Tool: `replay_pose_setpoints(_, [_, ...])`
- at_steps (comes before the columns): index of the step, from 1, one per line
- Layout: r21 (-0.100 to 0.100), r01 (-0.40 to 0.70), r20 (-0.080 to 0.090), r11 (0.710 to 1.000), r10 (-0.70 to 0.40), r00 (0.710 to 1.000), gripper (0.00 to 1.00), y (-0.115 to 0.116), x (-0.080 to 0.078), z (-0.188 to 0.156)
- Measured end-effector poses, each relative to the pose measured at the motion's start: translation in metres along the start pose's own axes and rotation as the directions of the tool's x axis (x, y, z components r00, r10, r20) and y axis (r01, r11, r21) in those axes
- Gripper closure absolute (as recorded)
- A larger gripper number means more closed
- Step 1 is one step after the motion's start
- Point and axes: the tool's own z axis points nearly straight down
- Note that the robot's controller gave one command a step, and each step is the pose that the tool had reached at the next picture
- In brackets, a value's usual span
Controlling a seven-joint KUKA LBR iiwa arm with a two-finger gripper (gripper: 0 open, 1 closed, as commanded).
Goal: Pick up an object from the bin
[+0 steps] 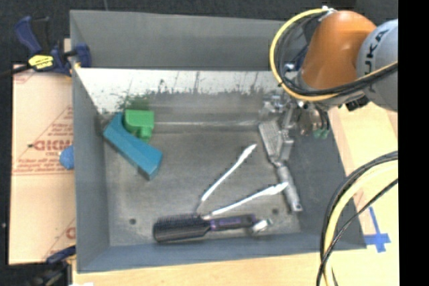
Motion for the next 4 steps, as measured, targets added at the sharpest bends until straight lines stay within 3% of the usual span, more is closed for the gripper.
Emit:
replay_pose_setpoints(1, [0.0, 0.0, 0.0, 1.0, 0.0, 1.0, 0.0, 0.0, 0.0, 0.0])
replay_pose_setpoints(2, [0.002, -0.016, 0.013, 1.0, 0.016, 1.0, 0.0, 0.001, -0.008, 0.017])
replay_pose_setpoints(3, [0.002, 0.036, 0.005, 0.999, -0.036, 0.999, 0.0, 0.017, 0.018, -0.053])
replay_pose_setpoints(4, [-0.001, -0.017, 0.009, 1.0, 0.017, 1.0, 0.0, 0.051, 0.017, 0.015])
